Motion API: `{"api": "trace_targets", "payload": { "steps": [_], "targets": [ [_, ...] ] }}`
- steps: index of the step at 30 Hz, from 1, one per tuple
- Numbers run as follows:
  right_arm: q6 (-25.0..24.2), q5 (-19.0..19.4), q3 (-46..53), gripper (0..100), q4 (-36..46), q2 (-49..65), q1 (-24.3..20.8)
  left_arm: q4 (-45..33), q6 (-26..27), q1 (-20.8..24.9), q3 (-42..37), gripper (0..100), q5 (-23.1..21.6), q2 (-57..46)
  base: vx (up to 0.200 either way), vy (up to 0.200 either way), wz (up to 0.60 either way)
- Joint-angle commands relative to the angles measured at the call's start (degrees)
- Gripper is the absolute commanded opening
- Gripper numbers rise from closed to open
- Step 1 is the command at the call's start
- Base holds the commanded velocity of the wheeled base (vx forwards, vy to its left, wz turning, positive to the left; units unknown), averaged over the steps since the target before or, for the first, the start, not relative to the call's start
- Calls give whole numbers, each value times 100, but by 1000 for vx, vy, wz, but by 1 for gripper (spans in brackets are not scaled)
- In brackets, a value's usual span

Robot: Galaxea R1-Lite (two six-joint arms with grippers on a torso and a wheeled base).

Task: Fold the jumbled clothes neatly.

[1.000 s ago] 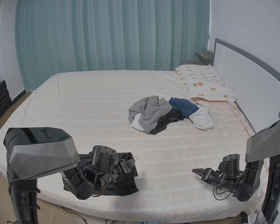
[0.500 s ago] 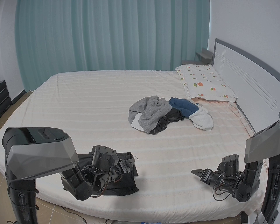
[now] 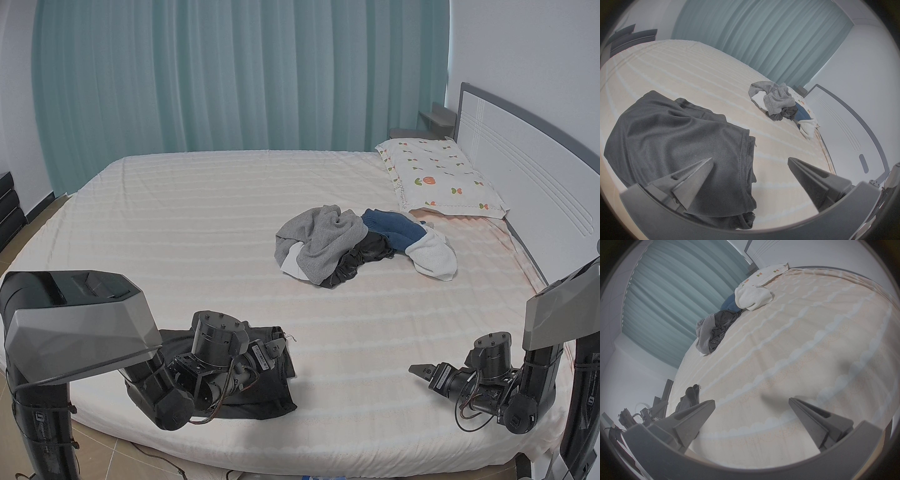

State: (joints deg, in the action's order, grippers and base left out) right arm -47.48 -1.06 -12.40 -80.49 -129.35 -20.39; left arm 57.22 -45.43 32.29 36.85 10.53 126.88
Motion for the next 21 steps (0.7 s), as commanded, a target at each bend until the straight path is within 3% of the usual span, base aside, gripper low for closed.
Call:
{"api": "trace_targets", "payload": {
  "steps": [1, 8, 17, 21],
  "targets": [
    [2, 1, 9, 100, -1, -11, 0, -1, -9, -48, -82, 100, 1, -58, 0, 0, 0],
    [2, 1, 27, 100, -1, -20, 0, 8, -299, -136, -363, 100, -16, -278, 0, 0, 0],
    [2, -26, 9, 100, -1, -64, 0, 571, -334, -707, -1268, 100, -438, -427, -200, 0, 0],
    [2, -26, 9, 100, -10, -55, 0, 1001, -334, -1067, -1681, 100, -675, -436, 0, 0, 0]
  ]
}}
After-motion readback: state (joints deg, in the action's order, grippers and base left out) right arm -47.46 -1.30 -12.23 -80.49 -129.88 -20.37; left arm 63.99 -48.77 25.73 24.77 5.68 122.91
